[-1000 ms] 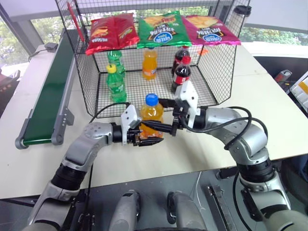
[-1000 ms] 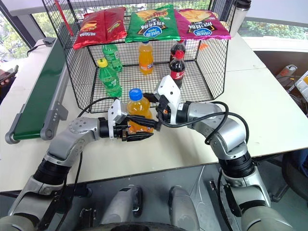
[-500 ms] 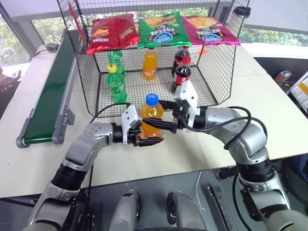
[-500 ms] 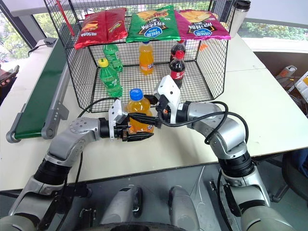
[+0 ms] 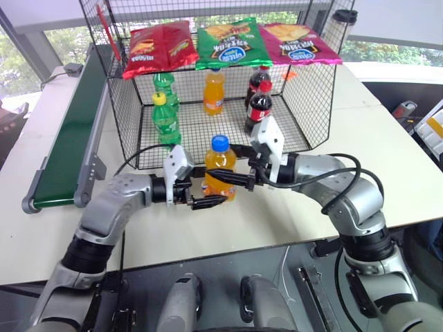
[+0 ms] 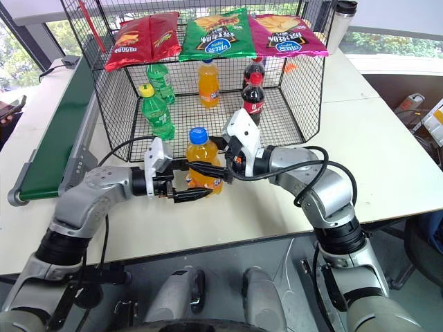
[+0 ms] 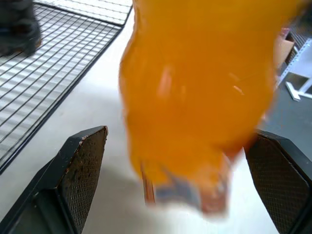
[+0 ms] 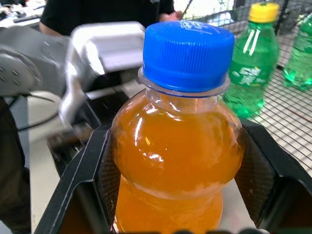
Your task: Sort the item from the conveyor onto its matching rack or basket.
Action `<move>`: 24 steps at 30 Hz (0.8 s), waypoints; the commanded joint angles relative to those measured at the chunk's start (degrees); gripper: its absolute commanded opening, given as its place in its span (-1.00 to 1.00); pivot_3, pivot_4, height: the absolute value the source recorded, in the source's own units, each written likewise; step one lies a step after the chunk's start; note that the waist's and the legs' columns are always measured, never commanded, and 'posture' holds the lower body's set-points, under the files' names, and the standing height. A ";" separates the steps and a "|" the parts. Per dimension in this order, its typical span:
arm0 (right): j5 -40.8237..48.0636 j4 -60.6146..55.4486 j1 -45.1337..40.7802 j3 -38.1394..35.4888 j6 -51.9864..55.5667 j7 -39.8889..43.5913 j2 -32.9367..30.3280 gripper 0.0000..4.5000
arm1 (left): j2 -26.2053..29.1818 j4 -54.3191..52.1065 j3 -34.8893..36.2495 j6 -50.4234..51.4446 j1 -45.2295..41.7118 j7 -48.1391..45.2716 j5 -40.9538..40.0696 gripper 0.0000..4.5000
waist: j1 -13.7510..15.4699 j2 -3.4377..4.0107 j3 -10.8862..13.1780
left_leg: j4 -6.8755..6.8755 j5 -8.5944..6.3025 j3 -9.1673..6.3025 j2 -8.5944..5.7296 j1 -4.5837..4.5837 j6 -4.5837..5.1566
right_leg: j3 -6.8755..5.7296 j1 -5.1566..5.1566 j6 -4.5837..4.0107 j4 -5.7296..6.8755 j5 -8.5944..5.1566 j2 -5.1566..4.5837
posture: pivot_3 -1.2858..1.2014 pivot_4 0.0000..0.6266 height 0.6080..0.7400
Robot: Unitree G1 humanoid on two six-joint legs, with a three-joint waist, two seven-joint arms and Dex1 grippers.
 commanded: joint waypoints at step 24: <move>-16.95 29.04 -15.64 -3.63 -19.53 -19.57 15.62 0.15 | -4.73 -9.12 12.42 0.76 5.76 21.74 1.00 0.99 | -0.34 0.03 0.02 | -0.01 0.01 0.02 -0.03 -0.01 -0.01 | 0.01 -0.05 0.00 0.09 0.01 -0.02 | 0.03 -0.52 0.98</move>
